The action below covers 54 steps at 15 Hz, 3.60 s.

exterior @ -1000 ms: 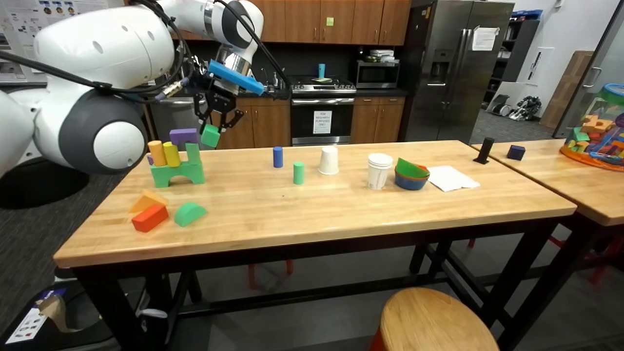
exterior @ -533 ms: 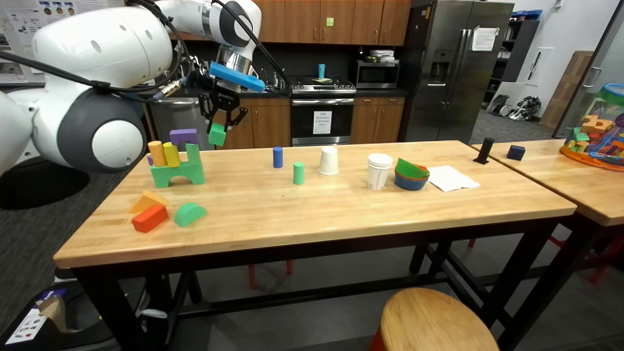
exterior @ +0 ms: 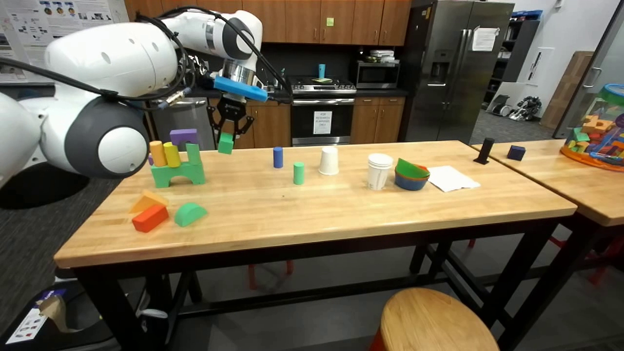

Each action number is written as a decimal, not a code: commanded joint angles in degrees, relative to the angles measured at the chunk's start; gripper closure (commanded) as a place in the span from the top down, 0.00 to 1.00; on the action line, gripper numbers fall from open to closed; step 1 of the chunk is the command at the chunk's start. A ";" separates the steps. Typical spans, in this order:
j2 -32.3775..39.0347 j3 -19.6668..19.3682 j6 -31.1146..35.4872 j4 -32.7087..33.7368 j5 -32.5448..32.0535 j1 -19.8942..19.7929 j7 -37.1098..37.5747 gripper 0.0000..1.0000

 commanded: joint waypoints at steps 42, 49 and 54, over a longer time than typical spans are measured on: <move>9.10 10.09 -19.58 0.02 17.77 -4.87 9.21 0.16; 10.42 12.53 -21.97 0.58 21.77 -6.38 10.92 0.16; 11.13 13.62 -22.20 0.45 23.42 -7.08 12.03 0.16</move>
